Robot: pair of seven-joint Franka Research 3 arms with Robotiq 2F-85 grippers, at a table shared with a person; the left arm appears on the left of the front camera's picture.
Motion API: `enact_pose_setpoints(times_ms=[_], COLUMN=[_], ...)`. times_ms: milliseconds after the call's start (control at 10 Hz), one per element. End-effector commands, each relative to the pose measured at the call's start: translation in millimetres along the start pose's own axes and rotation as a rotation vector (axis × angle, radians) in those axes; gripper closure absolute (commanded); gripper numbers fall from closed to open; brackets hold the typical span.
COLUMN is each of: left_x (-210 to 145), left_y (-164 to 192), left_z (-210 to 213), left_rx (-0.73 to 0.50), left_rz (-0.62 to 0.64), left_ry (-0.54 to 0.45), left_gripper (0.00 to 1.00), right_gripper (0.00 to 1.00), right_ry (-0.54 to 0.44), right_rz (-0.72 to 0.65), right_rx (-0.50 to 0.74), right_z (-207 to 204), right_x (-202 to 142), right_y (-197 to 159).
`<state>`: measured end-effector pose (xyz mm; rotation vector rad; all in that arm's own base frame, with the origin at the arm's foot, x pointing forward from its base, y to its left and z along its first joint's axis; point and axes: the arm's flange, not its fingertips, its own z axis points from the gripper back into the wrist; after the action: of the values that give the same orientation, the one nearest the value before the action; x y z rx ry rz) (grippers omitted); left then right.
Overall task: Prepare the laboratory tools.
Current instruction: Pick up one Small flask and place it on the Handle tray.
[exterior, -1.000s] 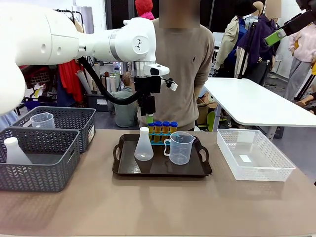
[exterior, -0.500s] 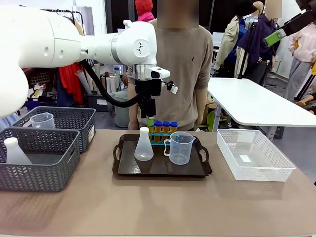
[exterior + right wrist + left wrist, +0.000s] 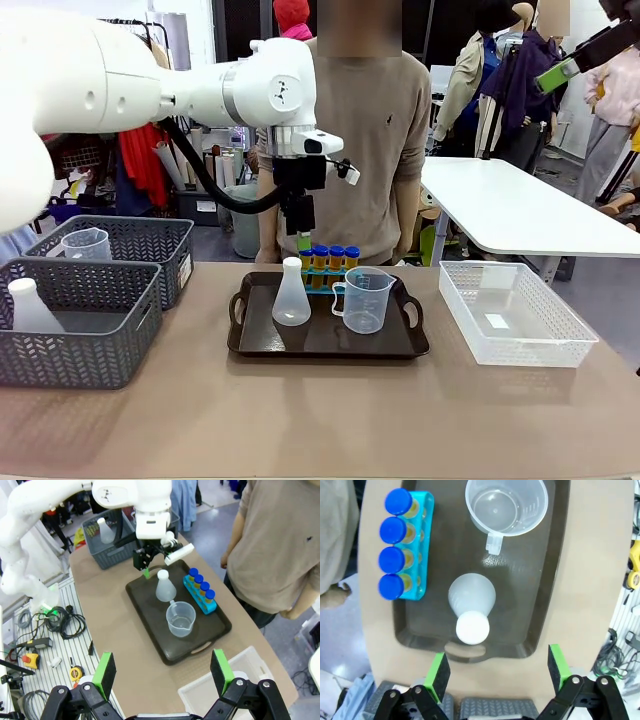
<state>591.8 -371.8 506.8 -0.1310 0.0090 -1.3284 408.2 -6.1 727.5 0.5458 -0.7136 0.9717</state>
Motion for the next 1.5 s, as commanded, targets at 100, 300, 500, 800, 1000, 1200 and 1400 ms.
enact_pose_setpoints(times_ms=[100, 300, 500, 800, 1000, 1200, 1400], left_x=[-55.5, -83.9, -110.8, -160.0, -191.1, -216.7, -234.7], left_y=[-33.4, -54.1, -78.1, -108.4, -119.3, -129.9, -134.7], left_z=[58.2, 98.5, 140.5, 176.2, 194.5, 214.3, 228.2], left_rx=[0.017, 0.031, 0.039, 0.141, 0.151, 0.169, 0.157], left_rz=[0.032, 0.04, 0.081, 0.124, 0.121, 0.099, 0.049], left_ry=[-0.097, -0.161, -0.282, -0.47, -0.518, -0.571, -0.638], left_gripper=[0.0, 0.0, 0.0, 0.0, 0.0, 0.0, 0.0], right_gripper=[0.0, 0.0, 0.0, 0.0, 0.0, 0.0, 0.0], right_ry=[-0.01, -0.01, -0.01, -0.01, -0.01, -0.01, -0.01], right_rz=[-0.001, -0.001, -0.001, -0.001, -0.001, -0.001, -0.001], right_rx=[0.005, 0.005, 0.005, 0.005, 0.005, 0.005, 0.005], right_z=[0.2, 0.2, 0.2, 0.2, 0.2, 0.2, 0.2], right_x=[1.6, 1.6, 1.6, 1.6, 1.6, 1.6, 1.6], right_y=[2.1, 2.1, 2.1, 2.1, 2.1, 2.1, 2.1])
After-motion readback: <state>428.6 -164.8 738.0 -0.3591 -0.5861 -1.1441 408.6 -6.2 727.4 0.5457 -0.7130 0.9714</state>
